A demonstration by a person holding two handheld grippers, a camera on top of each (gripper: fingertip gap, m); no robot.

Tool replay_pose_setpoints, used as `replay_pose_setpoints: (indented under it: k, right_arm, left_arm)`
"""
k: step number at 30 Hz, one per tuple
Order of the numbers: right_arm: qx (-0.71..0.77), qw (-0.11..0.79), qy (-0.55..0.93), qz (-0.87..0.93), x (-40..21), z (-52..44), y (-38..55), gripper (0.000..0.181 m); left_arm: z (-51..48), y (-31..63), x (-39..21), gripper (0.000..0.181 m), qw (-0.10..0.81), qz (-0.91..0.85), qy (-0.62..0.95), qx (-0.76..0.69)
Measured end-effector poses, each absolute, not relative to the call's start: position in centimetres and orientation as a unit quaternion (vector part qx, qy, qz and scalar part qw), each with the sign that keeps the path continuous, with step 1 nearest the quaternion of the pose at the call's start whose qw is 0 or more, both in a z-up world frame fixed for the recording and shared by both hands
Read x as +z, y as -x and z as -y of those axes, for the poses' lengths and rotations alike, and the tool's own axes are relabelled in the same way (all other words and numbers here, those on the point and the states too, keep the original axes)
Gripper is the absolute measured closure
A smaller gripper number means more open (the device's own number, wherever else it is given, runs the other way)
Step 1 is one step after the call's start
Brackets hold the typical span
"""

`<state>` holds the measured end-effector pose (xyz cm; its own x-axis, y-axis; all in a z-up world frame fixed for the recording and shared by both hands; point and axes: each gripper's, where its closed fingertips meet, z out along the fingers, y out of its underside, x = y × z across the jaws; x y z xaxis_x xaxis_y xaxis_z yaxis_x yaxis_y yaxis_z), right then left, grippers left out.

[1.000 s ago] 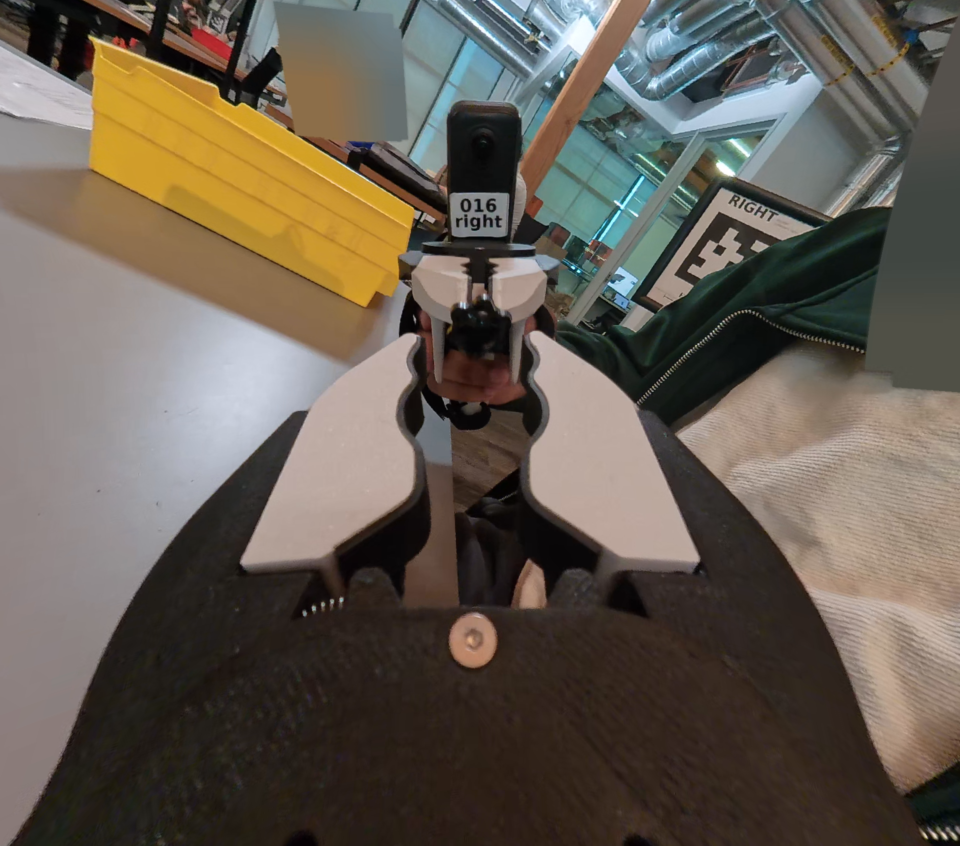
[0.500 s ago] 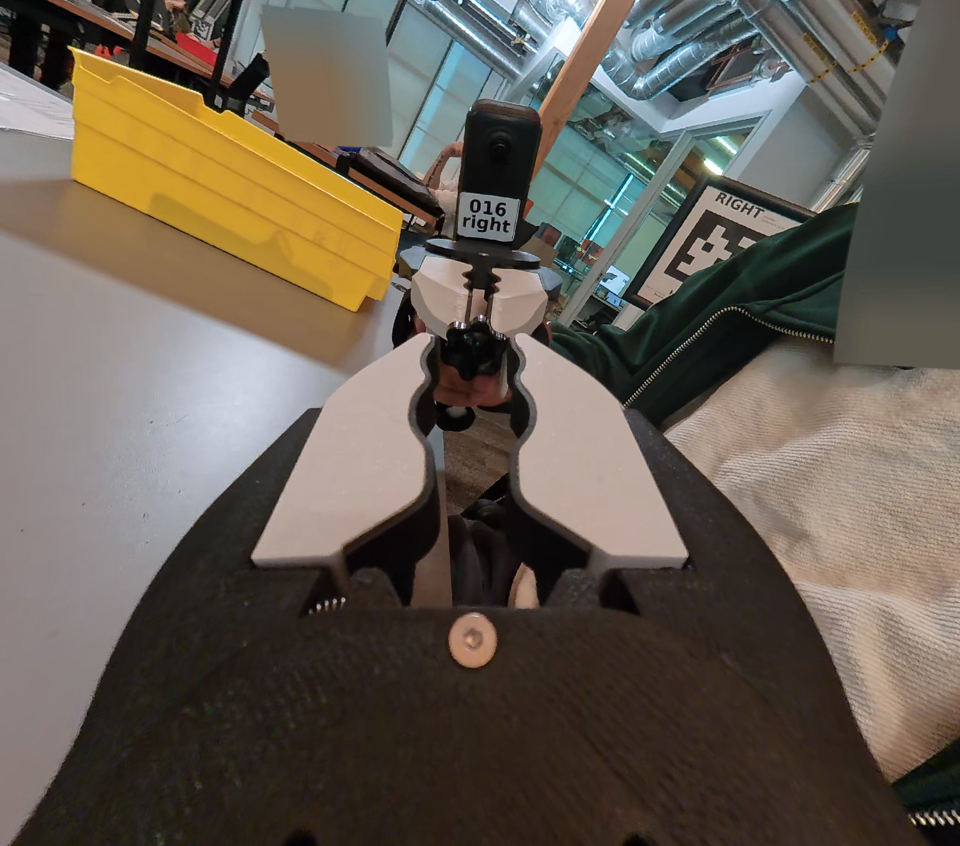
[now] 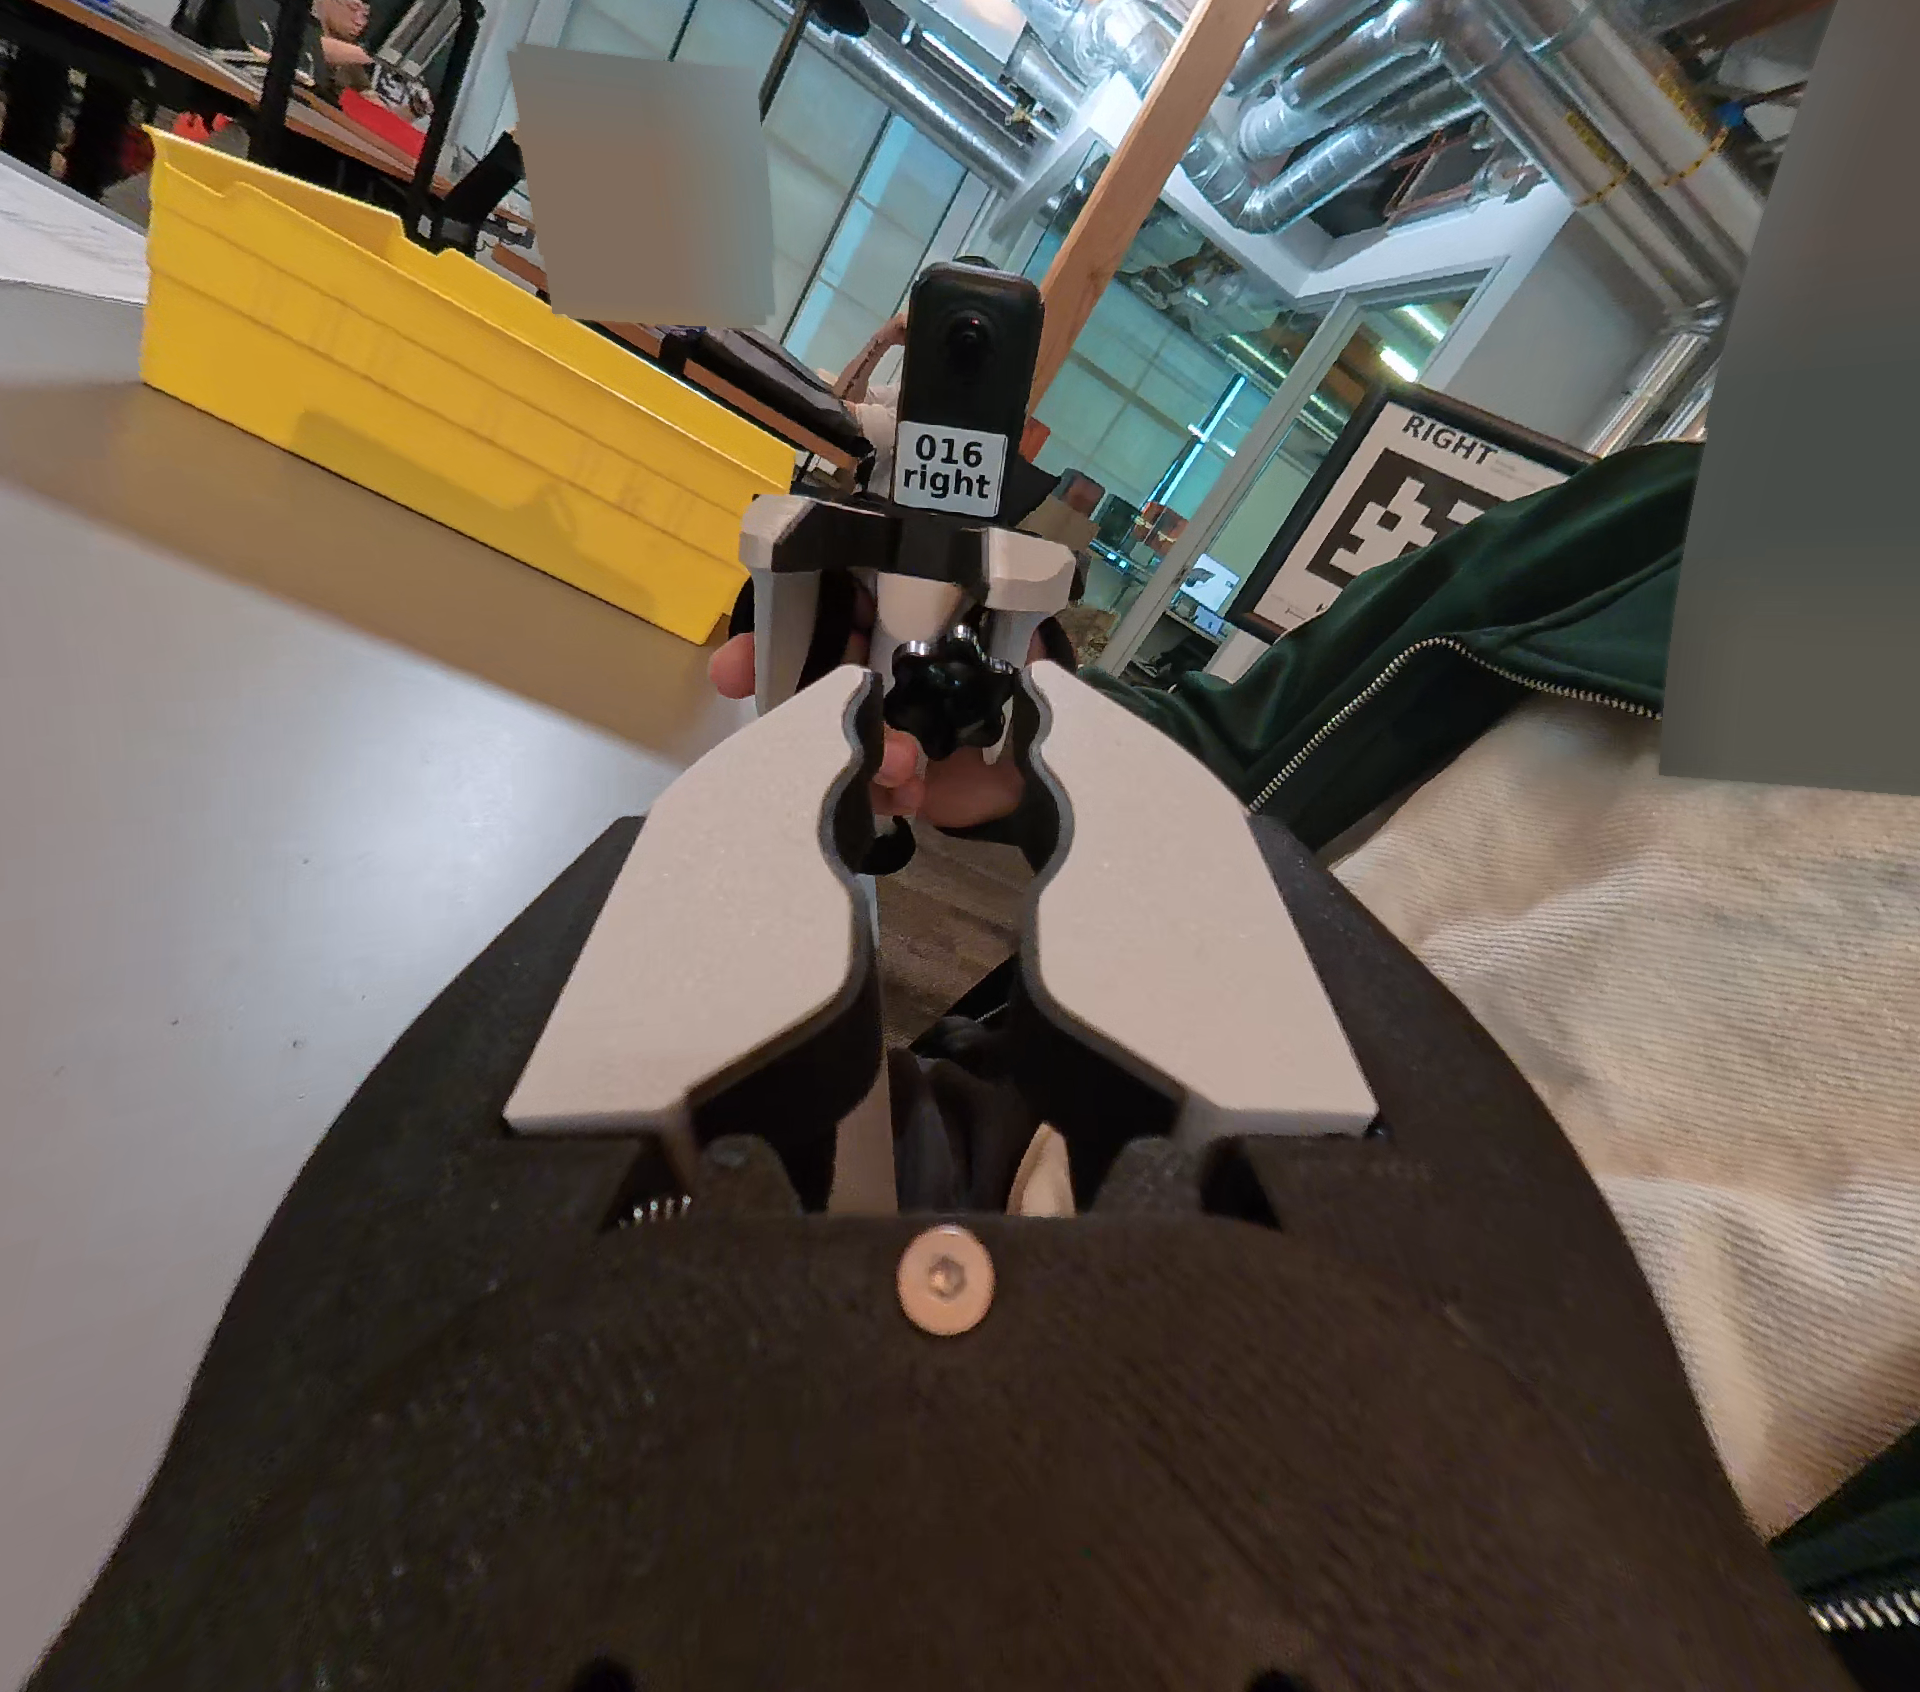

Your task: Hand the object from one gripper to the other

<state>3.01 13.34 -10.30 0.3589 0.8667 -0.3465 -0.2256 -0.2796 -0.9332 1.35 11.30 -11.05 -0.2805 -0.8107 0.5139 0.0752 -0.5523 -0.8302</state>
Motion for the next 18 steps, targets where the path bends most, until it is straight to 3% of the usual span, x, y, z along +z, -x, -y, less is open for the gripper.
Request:
replay_pose_setpoints:
  k: [18]
  right_arm:
    - [0.476, 0.547, 0.622, 0.295, -10.73, -12.89, -2.27, 0.144]
  left_arm:
    - [-11.69, -1.27, -11.15, 0.157, 0.306, -0.345, 0.519, -0.720]
